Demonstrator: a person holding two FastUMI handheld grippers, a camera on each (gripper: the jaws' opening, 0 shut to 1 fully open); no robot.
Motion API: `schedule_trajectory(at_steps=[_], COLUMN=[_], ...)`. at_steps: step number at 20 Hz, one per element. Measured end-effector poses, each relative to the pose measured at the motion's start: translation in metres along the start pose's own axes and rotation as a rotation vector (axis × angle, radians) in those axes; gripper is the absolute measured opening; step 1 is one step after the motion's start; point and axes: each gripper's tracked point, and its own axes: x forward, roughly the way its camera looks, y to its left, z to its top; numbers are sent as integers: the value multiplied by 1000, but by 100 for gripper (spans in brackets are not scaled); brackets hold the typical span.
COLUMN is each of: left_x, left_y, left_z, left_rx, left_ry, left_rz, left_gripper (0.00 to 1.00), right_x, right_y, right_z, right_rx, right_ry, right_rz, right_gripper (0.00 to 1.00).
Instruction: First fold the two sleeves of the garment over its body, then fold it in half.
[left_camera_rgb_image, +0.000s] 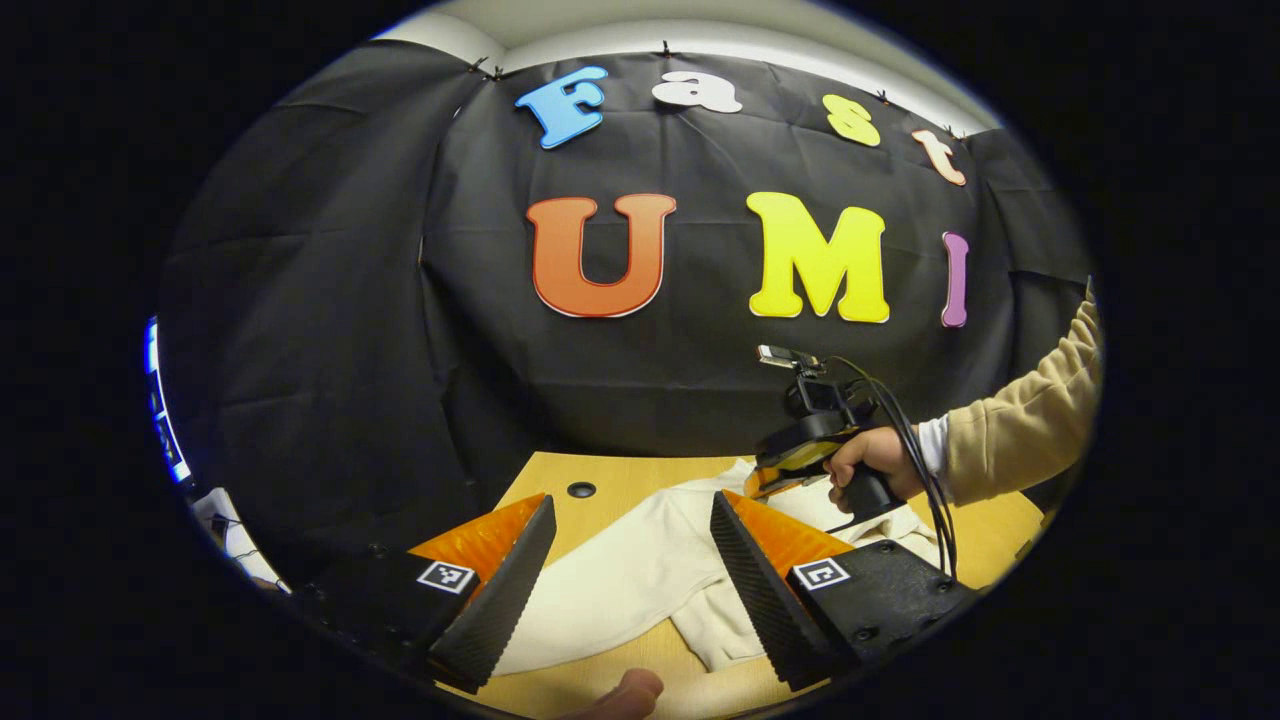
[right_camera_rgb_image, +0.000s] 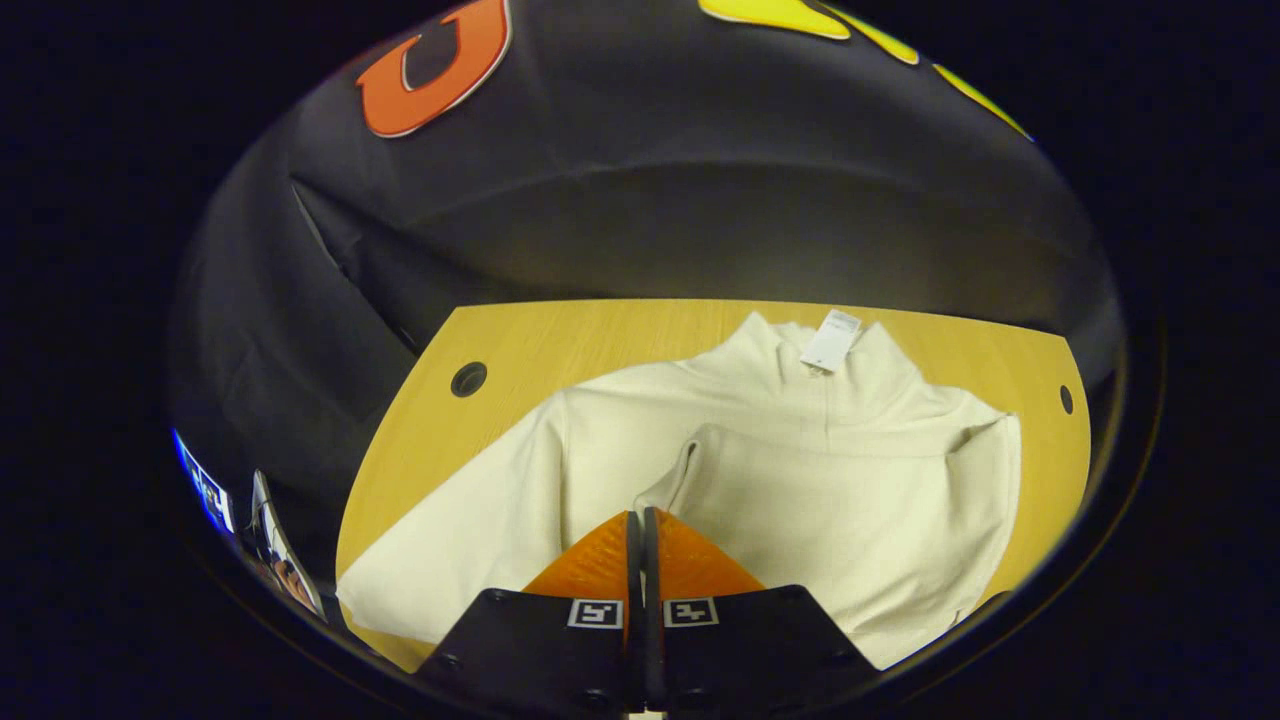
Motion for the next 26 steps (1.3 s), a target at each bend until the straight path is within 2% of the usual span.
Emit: schedule_trajectory(at_steps=[4,6,7,8,9,10,11,13,15,16,17,20,26], left_x=[-6,-14,-18,-21,-25,-28,-31,-36,-37,-37,-35,-33,-31], left_y=[16,21,23,24,25,25,28,25,17,14,13,11,22], left_z=[-14,-21,-24,-25,-26,-25,-26,-23,-18,-17,-17,-17,-20], left_rx=[-50,-71,-71,-63,-47,-28,-12,-17,-31,-34,-37,-59,-70], left_ry=[27,39,43,45,44,38,38,32,34,36,42,51,65], left_rz=[50,69,80,88,96,107,117,110,103,105,111,129,224], left_gripper=[100,100,99,100,99,99,99,99,99,99,99,99,99], right_x=[26,28,29,28,24,18,11,-8,-34,-49,-65,-110,-189], right_y=[17,18,20,25,26,31,29,30,21,12,6,-27,-110], right_z=[-13,-19,-19,-19,-14,-11,-10,-4,7,14,16,24,10], right_rx=[-95,-83,-66,-49,-46,-43,-51,-58,-68,-74,-76,-80,-88], right_ry=[26,37,38,34,27,18,7,-16,-53,-73,-88,-136,-192], right_rz=[-35,-49,-33,-10,-6,17,15,39,45,42,42,40,-7], right_gripper=[0,1,0,5,3,19,20,35,68,89,84,89,94])
